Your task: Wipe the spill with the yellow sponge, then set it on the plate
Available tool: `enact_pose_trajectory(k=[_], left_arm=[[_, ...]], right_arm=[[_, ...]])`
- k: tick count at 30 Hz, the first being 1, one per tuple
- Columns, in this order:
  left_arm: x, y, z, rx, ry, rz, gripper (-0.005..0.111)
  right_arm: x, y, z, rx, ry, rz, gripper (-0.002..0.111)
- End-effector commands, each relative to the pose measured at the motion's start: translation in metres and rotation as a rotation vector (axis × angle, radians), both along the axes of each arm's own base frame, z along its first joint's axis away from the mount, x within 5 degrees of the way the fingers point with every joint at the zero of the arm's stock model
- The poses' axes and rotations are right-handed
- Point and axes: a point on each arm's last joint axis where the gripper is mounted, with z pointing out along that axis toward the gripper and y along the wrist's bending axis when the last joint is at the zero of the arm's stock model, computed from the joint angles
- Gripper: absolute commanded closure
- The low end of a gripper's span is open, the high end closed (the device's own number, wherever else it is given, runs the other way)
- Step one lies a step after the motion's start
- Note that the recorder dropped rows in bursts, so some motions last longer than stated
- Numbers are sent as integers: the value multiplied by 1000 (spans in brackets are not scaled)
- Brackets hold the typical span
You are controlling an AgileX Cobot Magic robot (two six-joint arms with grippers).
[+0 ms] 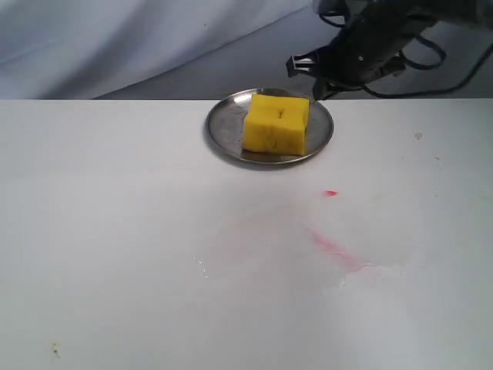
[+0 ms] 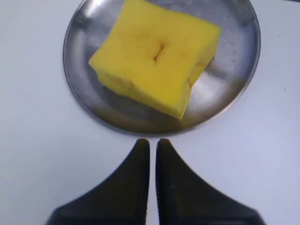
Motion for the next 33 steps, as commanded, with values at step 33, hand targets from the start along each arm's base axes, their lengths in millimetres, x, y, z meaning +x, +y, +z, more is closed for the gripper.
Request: enact_pose_trajectory(k=[33], left_arm=[[0, 0, 1, -18, -8, 0, 107]], right_arm=[[-301, -153, -41, 306, -607, -259, 108]])
